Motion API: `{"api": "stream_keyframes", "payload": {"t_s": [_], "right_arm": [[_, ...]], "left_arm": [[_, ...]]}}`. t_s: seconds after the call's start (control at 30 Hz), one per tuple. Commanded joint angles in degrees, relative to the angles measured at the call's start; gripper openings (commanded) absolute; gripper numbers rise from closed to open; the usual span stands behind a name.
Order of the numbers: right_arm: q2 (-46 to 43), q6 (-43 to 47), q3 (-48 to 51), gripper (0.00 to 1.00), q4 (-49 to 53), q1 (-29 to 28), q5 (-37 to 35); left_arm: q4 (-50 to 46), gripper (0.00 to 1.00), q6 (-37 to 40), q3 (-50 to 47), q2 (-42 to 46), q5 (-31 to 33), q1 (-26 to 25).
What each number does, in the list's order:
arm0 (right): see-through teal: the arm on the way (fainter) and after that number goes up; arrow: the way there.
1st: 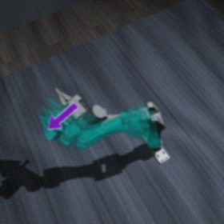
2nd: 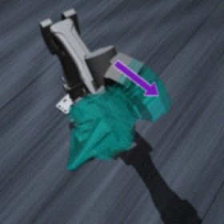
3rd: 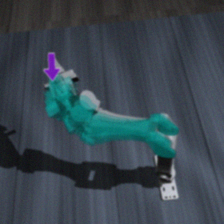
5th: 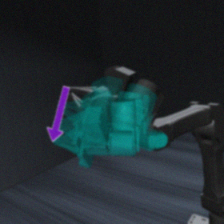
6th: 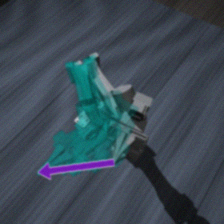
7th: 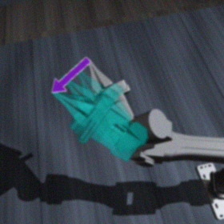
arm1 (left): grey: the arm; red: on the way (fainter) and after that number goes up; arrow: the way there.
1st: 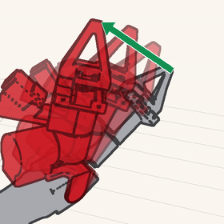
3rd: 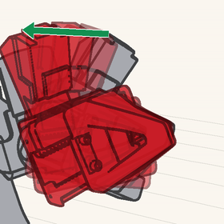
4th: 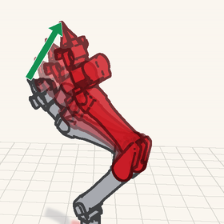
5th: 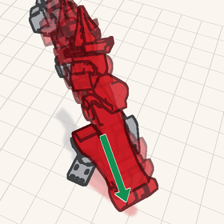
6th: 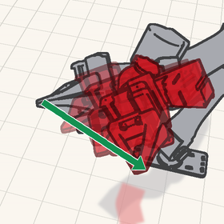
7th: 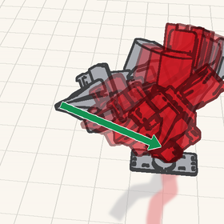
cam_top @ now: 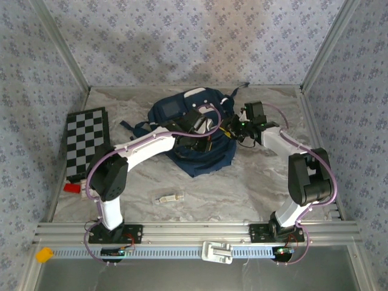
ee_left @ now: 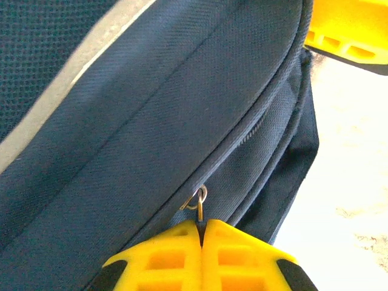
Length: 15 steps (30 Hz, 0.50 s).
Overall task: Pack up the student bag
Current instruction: Unzip the student bag at the center of the table.
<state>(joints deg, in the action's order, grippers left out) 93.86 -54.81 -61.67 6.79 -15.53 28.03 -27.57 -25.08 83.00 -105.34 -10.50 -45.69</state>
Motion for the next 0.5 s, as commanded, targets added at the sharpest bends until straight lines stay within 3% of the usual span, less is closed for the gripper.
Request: {"api": "stream_keyframes", "payload": {"t_s": [0.0, 0.1, 0.3, 0.47], "right_arm": [[-1.3, -1.3, -0.5, 0.12, -0.9, -1.7, 2.0], [-1.4, 0.6, -1.0, 0.01, 0.0, 0.2, 1.5], [0.4, 6.0, -5.2, 0.0, 3.4, 4.3, 4.2], [1.9, 10.4, -9.8, 0.0, 7.0, 6.8, 6.0]], "left_arm": [[1.1, 0.0, 0.9, 2.3, 0.8, -0.5, 0.0], [-1.1, 0.0, 2.0, 0.3, 2.8, 2.3, 0.1], [-4.8, 0.0, 3.7, -10.0, 11.0, 9.4, 1.8], [-4.2, 0.0, 4.9, -18.8, 16.9, 10.6, 7.1]]}}
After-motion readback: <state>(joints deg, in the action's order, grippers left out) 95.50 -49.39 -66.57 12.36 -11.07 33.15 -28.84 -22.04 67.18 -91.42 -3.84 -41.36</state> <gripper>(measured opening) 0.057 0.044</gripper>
